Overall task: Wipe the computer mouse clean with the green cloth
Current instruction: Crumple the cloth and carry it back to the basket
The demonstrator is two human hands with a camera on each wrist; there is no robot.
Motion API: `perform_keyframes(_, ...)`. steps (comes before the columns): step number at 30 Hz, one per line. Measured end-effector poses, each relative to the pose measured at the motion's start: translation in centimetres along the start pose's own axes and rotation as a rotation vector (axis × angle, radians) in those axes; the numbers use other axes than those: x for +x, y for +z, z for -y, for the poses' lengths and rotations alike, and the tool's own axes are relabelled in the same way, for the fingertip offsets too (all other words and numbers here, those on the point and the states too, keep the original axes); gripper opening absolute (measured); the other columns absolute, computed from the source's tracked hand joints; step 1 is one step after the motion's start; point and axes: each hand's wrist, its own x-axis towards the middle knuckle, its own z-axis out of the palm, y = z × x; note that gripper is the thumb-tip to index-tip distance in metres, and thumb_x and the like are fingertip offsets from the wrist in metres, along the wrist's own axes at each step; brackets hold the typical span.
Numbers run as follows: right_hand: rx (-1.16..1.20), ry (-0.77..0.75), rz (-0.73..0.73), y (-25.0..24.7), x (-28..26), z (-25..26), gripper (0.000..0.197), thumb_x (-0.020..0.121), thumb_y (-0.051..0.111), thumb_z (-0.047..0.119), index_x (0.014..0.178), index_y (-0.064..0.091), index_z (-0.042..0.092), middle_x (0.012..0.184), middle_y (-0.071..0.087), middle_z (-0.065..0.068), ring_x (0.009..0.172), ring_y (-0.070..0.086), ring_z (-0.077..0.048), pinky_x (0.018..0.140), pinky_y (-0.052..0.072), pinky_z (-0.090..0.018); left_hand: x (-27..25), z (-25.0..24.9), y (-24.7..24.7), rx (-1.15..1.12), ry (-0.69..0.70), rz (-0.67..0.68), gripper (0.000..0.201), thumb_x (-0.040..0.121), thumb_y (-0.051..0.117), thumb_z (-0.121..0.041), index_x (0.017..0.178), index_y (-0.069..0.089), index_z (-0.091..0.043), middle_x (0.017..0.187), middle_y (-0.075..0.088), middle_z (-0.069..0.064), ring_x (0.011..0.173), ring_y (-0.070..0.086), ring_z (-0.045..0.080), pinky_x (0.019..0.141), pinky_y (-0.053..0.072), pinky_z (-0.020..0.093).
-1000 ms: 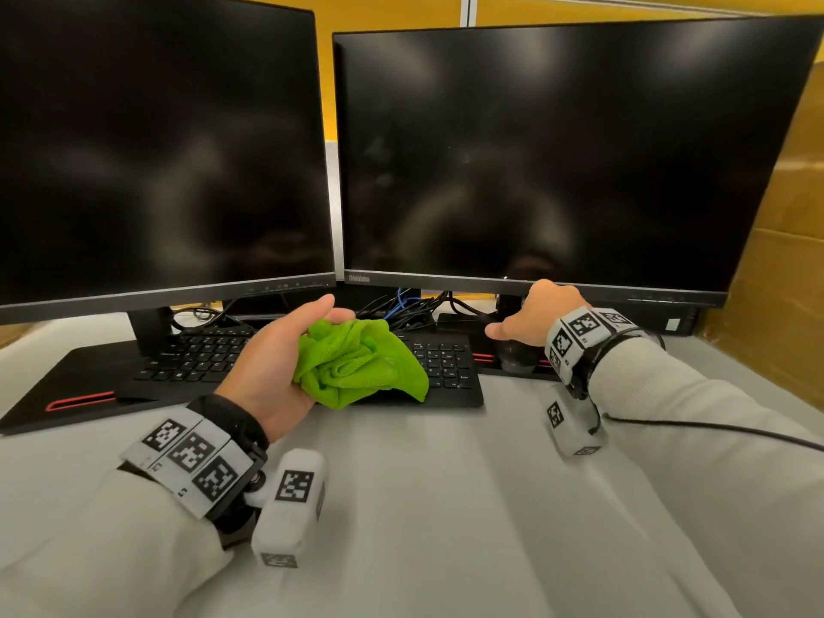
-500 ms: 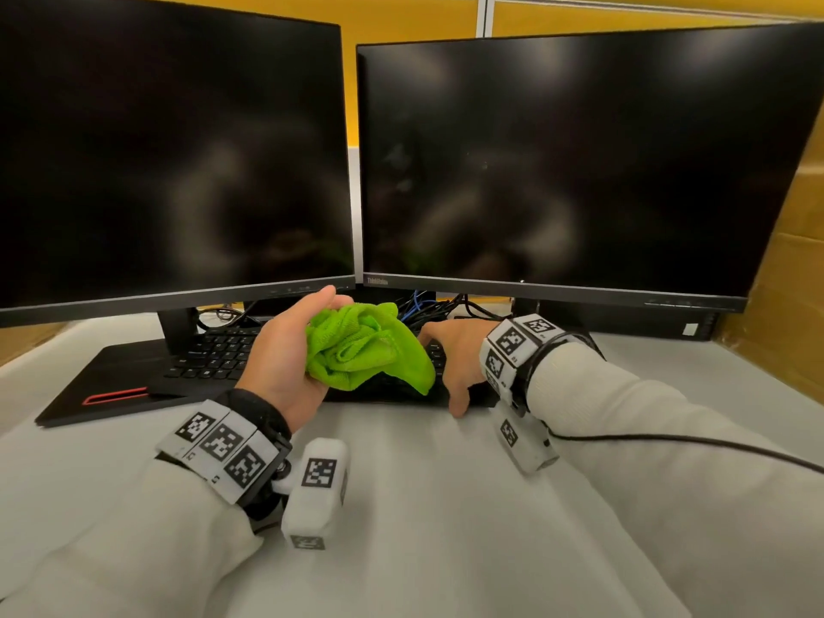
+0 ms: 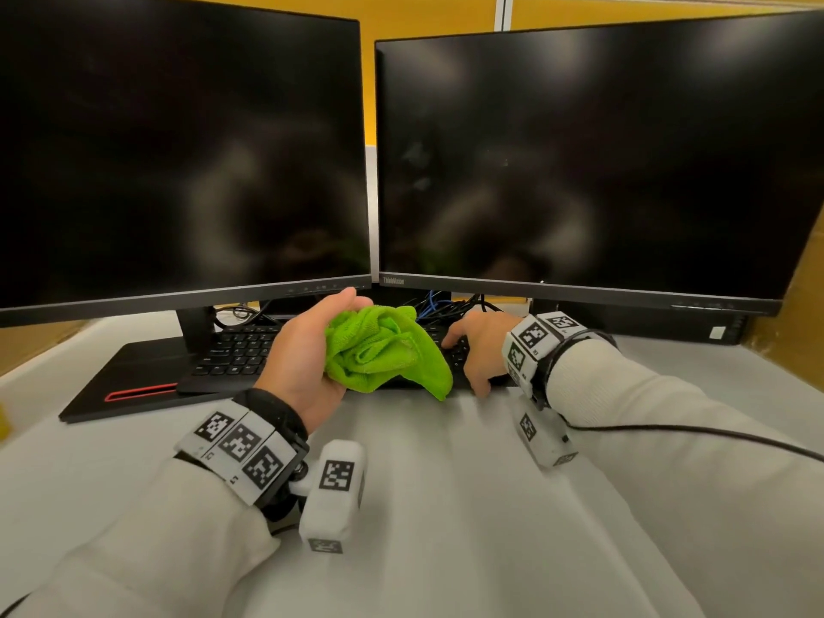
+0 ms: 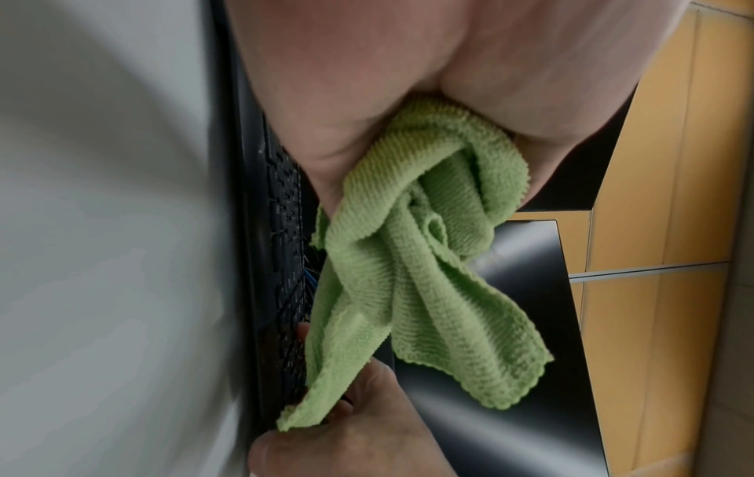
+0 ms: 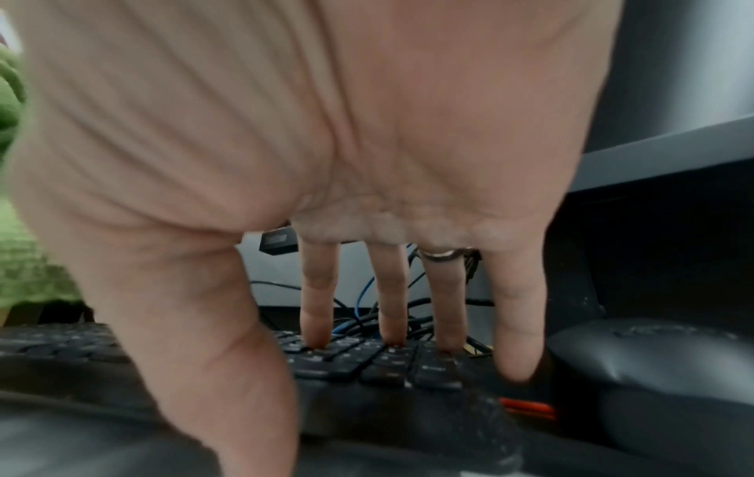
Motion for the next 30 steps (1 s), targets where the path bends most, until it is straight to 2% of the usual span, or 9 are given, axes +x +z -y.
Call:
perform_keyframes(4, 0.529, -0.100, -0.224, -0.2, -0.8, -0.6, 0.052, 0.081, 0.077, 0.008, 0.129, 0.070, 0.027, 0.128, 0.070, 0.002, 0.115, 0.067, -0.020, 0.087, 0.059, -0.035, 0.0, -0.1, 0.2, -0.022, -0.012, 0.008, 0.033, 0.098, 0.061, -0.042, 0.108, 0.070, -0.012, 0.109, 0.071, 0.018, 0.095, 0.072, 0.033, 0.088, 0.057, 0.045)
perform_keyframes(9, 1.231, -0.253, -0.019, -0.6, -3.4, 0.7, 0.040, 0.093, 0.073, 0.011, 0.129, 0.064, 0.025, 0.116, 0.076, -0.016, 0.103, 0.075, -0.042, 0.085, 0.063, -0.053, -0.5, -1.0, 1.2, -0.205, 0.004, 0.115, 0.038, 0.102, 0.043, -0.028, 0.122, 0.063, -0.002, 0.130, 0.064, 0.032, 0.120, 0.063, 0.043, 0.105, 0.051, 0.055)
perform_keyframes(12, 1.357, -0.298, -0.081, -0.8, -4.2, 1.6, 0.048, 0.089, 0.078, 0.004, 0.130, 0.061, 0.021, 0.121, 0.071, -0.020, 0.101, 0.075, -0.045, 0.082, 0.063, -0.054, -1.0, -1.5, 2.2, -0.135, 0.009, 0.121, 0.044, 0.097, 0.035, -0.005, 0.134, 0.058, -0.001, 0.148, 0.053, 0.034, 0.120, 0.060, 0.043, 0.102, 0.051, 0.054)
perform_keyframes(16, 1.384, -0.263, -0.312, -0.9, -4.7, 2.9, 0.037, 0.081, 0.074, -0.014, 0.112, 0.070, 0.006, 0.108, 0.069, -0.038, 0.096, 0.073, -0.053, 0.083, 0.061, -0.065, -2.4, -2.1, 2.7, 0.241, 0.118, 0.150, 0.064, 0.093, 0.049, 0.015, 0.148, 0.045, -0.016, 0.147, 0.053, 0.020, 0.118, 0.060, 0.037, 0.094, 0.053, 0.051)
perform_keyframes(19, 1.486, -0.258, -0.393, -1.3, -5.7, 4.4, 0.024, 0.079, 0.069, -0.022, 0.094, 0.068, -0.003, 0.107, 0.067, -0.043, 0.098, 0.070, -0.059, 0.083, 0.059, -0.069, -4.0, -3.4, 1.6, 0.587, 0.273, 0.159, 0.059, 0.096, 0.058, 0.010, 0.142, 0.053, -0.027, 0.139, 0.062, 0.009, 0.124, 0.064, 0.032, 0.095, 0.060, 0.043)
perform_keyframes(22, 1.630, -0.268, -0.397, -2.1, -6.8, 6.8, 0.029, 0.081, 0.064, -0.025, 0.073, 0.061, 0.002, 0.098, 0.069, -0.034, 0.096, 0.072, -0.054, 0.080, 0.062, -0.062, -6.1, -5.7, -0.1, 0.708, 0.288, 0.152, 0.057, 0.098, 0.064, 0.004, 0.141, 0.057, -0.033, 0.134, 0.066, 0.004, 0.123, 0.067, 0.030, 0.092, 0.062, 0.041)
perform_keyframes(26, 1.694, -0.377, -0.291, -3.1, -8.0, 11.5, 0.011, 0.086, 0.065, -0.016, 0.097, 0.068, -0.013, 0.095, 0.067, -0.026, 0.091, 0.067, -0.037, 0.072, 0.063, -0.042, -8.9, -8.9, -2.3, 0.716, 0.325, 0.058, 0.061, 0.093, 0.069, 0.008, 0.137, 0.058, -0.032, 0.122, 0.069, 0.006, 0.115, 0.069, 0.022, 0.079, 0.066, 0.042)
perform_keyframes(28, 1.694, -0.431, -0.143, -3.7, -8.4, 14.3, 0.018, 0.094, 0.067, 0.000, 0.109, 0.071, -0.008, 0.105, 0.074, -0.022, 0.097, 0.070, -0.035, 0.085, 0.062, -0.045, -10.7, -10.5, -4.5, 0.764, 0.362, -0.069, 0.055, 0.085, 0.079, 0.003, 0.128, 0.064, -0.027, 0.111, 0.073, 0.005, 0.104, 0.073, 0.021, 0.079, 0.066, 0.044)
perform_keyframes(30, 1.547, -0.464, -0.021, -4.1, -8.7, 16.9, 0.028, 0.097, 0.068, 0.023, 0.118, 0.075, 0.005, 0.116, 0.077, -0.015, 0.109, 0.071, -0.032, 0.099, 0.056, -0.050, -12.8, -12.3, -7.3, 0.842, 0.381, -0.234, 0.047, 0.068, 0.089, -0.019, 0.108, 0.070, -0.033, 0.103, 0.076, 0.006, 0.100, 0.076, 0.027, 0.083, 0.065, 0.053)
